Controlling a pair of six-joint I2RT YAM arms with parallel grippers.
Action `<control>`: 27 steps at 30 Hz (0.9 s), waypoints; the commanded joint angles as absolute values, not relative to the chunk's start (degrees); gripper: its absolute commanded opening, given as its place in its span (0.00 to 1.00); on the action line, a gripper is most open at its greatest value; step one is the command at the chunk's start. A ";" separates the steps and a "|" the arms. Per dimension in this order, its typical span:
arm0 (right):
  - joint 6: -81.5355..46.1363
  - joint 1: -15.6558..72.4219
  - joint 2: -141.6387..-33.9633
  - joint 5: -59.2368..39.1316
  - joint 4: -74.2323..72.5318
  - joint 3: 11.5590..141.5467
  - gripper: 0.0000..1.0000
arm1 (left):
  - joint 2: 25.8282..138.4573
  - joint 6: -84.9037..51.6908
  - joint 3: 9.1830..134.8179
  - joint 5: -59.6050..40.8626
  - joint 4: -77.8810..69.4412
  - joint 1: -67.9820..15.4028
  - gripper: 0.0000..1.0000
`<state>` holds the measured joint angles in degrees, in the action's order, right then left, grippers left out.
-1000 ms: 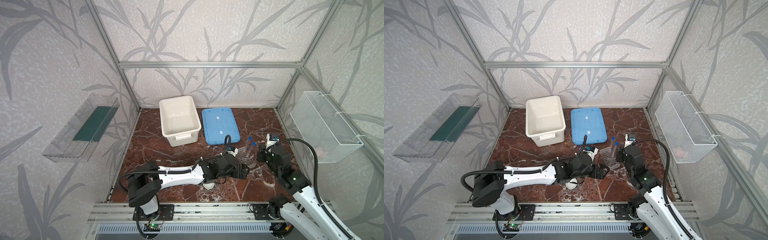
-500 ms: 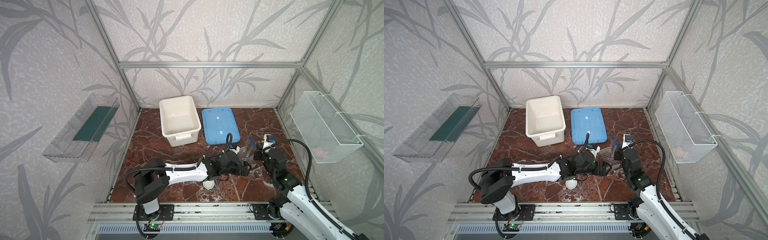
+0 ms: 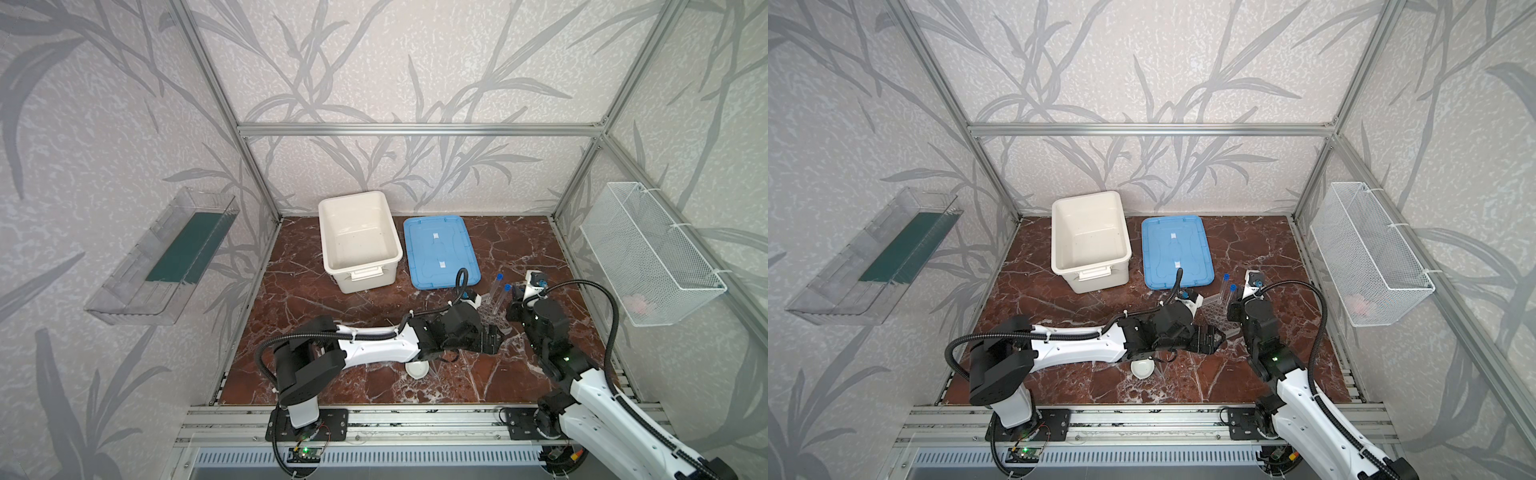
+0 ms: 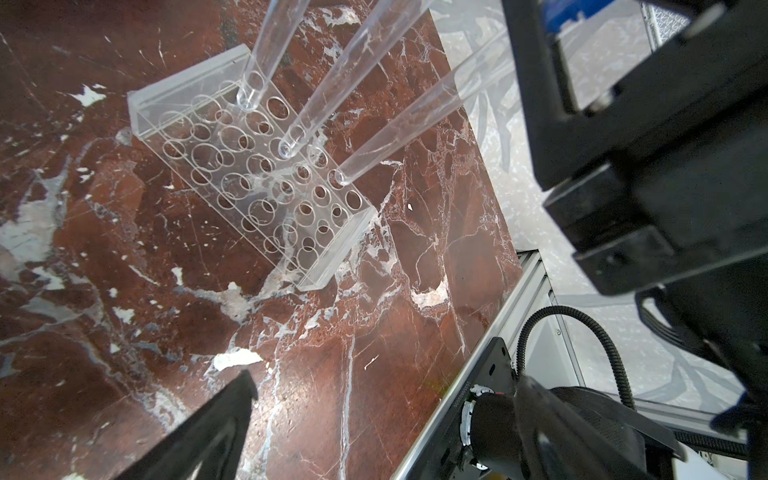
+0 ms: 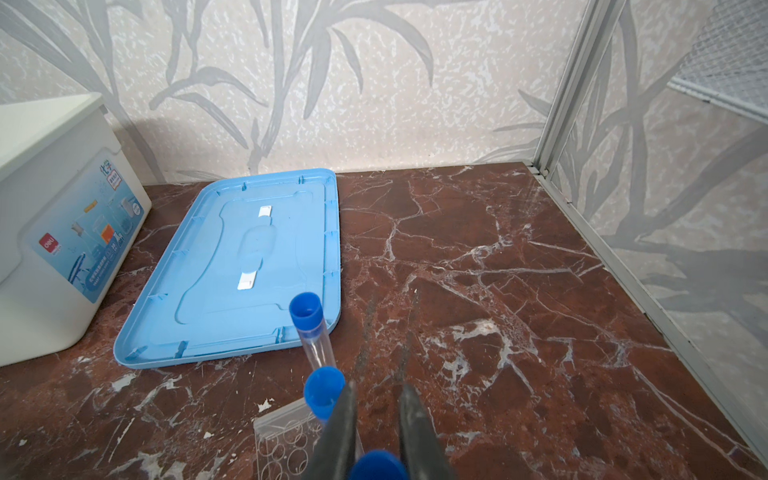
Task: Organize the chemistry lab equipment
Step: 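Insert the third tube into a rack hole with the right gripper, then release the tube with the right gripper while the left gripper moves toward the white bin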
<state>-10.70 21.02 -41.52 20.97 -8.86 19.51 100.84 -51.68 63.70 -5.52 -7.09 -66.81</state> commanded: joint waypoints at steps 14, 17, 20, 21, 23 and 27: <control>-10.23 20.74 -46.74 18.95 -8.51 20.45 0.23 | 100.35 -51.90 64.43 -4.00 -5.72 -66.71 0.99; -11.17 20.74 -44.98 20.15 -7.40 20.40 0.30 | 99.93 -51.71 64.25 -3.65 -5.41 -66.71 0.99; -11.90 20.74 -42.36 21.18 -7.39 19.75 0.39 | 98.29 -51.29 63.88 -0.92 -3.83 -66.79 0.99; -12.14 20.74 -41.13 21.07 -6.63 19.95 0.43 | 97.47 -50.66 63.96 0.16 -2.74 -66.73 0.99; -12.78 20.74 -38.54 20.68 -3.18 21.48 0.56 | 95.41 -48.49 64.95 2.83 1.16 -66.66 0.99; -15.82 20.66 -34.38 19.47 6.73 26.72 0.97 | 88.85 -43.92 66.95 6.94 8.51 -64.75 0.99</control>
<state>-13.43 20.99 -36.62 19.86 0.05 22.31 95.09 -48.03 63.75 1.37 2.37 -66.26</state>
